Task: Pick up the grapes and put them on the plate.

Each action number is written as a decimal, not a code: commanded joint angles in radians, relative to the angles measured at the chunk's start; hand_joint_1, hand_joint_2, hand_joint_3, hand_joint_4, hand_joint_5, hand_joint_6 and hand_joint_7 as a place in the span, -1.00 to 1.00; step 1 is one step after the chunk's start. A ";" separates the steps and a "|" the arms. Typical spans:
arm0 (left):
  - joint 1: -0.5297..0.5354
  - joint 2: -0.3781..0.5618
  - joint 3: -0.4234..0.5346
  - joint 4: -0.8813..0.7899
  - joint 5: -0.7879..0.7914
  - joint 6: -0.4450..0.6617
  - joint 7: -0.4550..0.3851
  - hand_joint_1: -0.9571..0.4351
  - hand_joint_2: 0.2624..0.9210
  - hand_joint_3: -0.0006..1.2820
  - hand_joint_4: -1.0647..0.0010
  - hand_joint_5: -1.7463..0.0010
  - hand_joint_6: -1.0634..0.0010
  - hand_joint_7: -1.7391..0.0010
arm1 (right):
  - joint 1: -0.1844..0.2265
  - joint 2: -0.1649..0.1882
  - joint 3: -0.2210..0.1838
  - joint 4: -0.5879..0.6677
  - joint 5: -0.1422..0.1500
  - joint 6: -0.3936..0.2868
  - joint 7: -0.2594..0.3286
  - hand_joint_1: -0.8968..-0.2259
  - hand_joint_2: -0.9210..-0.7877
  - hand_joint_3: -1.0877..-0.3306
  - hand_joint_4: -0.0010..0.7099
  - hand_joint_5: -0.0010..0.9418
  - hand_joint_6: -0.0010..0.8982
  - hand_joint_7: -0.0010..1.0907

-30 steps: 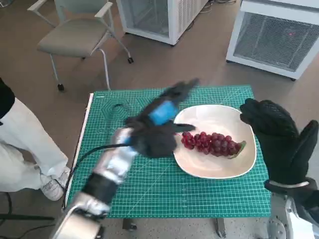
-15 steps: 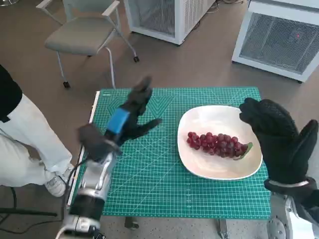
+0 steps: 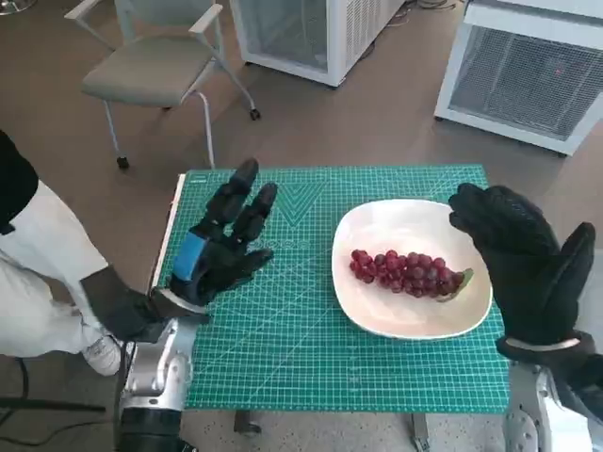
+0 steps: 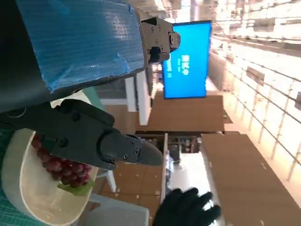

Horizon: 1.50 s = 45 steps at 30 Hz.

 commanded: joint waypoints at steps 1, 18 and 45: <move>0.032 -0.001 0.006 -0.039 -0.014 0.024 -0.003 -0.14 1.00 -0.93 0.94 0.98 0.74 0.96 | 0.001 -0.009 0.005 0.017 -0.004 0.010 0.010 0.55 -1.00 0.22 0.25 0.55 -0.49 0.76; 0.060 -0.002 0.003 -0.066 -0.001 0.017 0.004 -0.15 1.00 -0.95 0.84 0.98 0.69 0.97 | -0.001 -0.019 -0.001 0.022 -0.001 0.008 0.021 0.56 -1.00 0.22 0.25 0.54 -0.49 0.76; 0.062 0.003 0.023 -0.056 0.027 -0.028 0.025 0.00 1.00 -0.94 0.36 0.96 0.31 0.95 | -0.006 -0.019 0.004 0.045 -0.004 -0.012 0.025 0.56 -1.00 0.21 0.22 0.52 -0.51 0.75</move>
